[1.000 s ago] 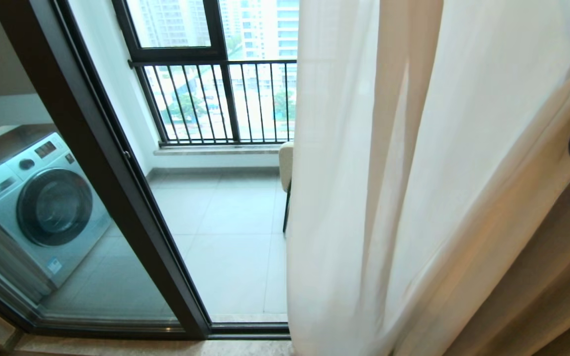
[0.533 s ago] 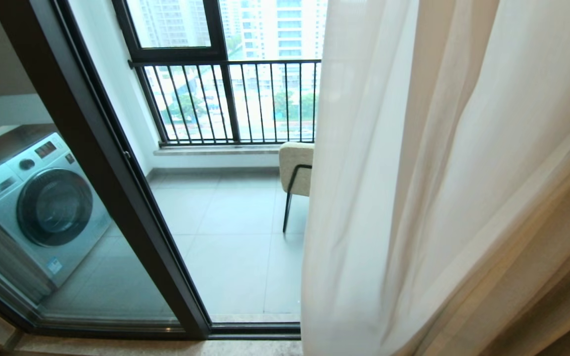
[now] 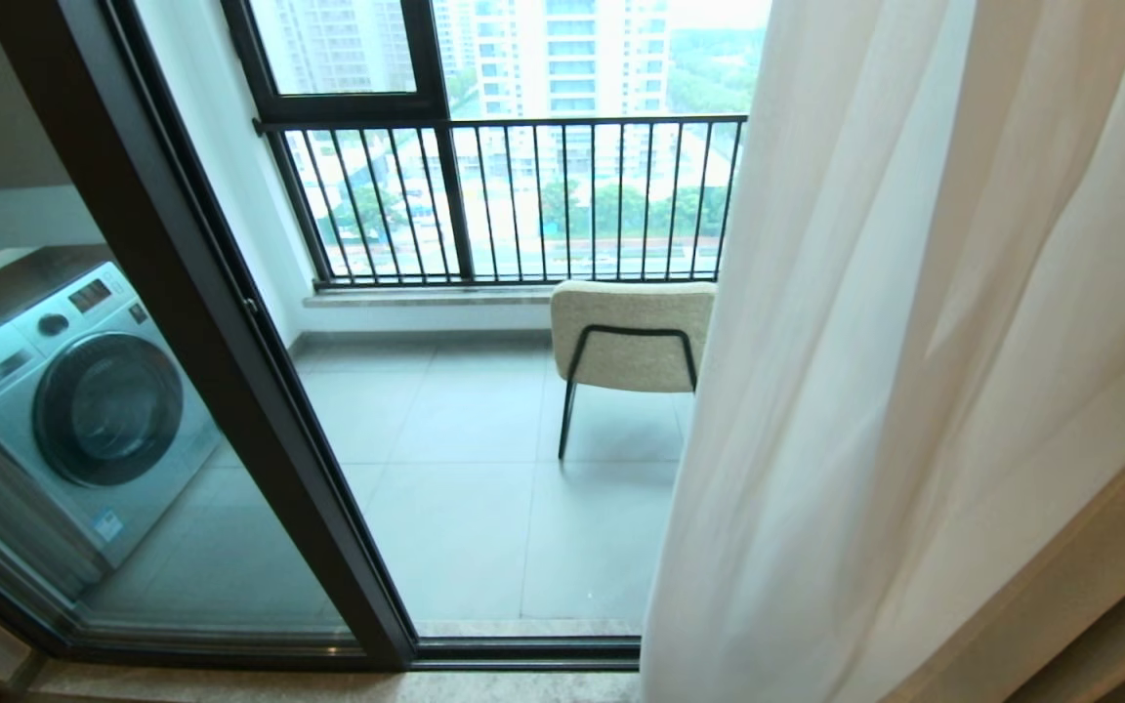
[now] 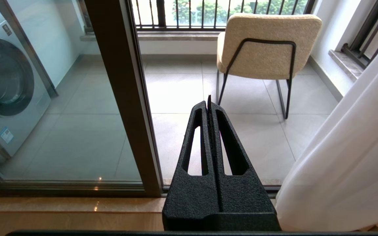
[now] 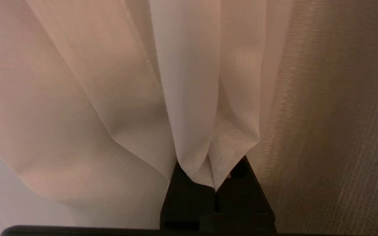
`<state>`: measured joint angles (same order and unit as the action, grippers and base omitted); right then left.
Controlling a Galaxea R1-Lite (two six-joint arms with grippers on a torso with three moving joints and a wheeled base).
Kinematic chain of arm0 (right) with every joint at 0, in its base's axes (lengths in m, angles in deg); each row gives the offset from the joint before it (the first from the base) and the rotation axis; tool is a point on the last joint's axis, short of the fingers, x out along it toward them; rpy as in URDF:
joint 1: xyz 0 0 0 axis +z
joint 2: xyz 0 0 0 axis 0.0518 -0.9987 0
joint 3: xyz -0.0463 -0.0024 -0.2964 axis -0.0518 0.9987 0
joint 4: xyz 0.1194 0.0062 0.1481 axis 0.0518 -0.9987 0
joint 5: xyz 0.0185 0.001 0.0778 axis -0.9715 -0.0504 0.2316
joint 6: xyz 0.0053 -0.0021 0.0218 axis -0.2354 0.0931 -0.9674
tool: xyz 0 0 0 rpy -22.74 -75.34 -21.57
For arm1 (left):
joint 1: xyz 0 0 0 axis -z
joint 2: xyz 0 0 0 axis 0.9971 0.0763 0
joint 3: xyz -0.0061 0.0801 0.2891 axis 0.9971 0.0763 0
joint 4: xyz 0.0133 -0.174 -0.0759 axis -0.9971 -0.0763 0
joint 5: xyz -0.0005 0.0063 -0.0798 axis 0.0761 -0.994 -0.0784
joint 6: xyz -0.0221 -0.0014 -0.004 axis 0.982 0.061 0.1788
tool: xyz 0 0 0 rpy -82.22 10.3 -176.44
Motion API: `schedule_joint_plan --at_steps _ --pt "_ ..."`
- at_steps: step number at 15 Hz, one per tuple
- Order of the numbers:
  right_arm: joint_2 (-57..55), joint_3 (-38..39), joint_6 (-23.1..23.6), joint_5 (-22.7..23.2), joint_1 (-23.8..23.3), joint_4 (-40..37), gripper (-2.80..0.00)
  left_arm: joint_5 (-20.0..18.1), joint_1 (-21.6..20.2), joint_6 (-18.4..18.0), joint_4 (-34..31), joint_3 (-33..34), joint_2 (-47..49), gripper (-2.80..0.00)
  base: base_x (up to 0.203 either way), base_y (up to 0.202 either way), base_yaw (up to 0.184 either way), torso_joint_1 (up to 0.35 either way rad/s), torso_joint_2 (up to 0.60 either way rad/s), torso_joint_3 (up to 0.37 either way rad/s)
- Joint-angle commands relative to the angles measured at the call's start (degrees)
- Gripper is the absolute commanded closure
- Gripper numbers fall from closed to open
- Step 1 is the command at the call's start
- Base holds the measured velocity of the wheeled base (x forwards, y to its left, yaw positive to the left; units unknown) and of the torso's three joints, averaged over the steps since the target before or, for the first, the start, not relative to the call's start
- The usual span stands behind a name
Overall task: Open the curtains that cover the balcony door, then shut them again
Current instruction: Pull the inner curtains open on both sides
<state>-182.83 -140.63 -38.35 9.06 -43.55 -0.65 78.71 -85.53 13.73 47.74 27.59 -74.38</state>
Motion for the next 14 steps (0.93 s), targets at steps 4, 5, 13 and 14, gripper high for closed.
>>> schedule_joint_plan --at_steps 4,5,13,14 --pt "-6.5 -6.1 -1.1 1.5 -7.1 0.3 0.0 -0.1 0.0 0.0 0.0 0.0 0.0 0.0 0.0 0.0 0.0 0.0 0.0 0.0" --pt "-7.3 -6.9 -1.0 1.6 -8.3 0.4 0.0 0.0 0.0 0.0 0.0 0.0 0.0 0.0 0.0 0.0 0.0 0.0 0.0 0.0" --pt "-12.9 -12.0 -1.0 1.6 -15.2 0.7 0.0 0.0 0.0 0.0 0.0 0.0 0.0 0.0 0.0 0.0 0.0 0.0 0.0 0.0" --pt "-13.5 -12.6 -1.0 1.6 -15.8 0.7 0.0 0.0 0.0 0.0 0.0 0.0 0.0 0.0 0.0 0.0 0.0 0.0 0.0 0.0"
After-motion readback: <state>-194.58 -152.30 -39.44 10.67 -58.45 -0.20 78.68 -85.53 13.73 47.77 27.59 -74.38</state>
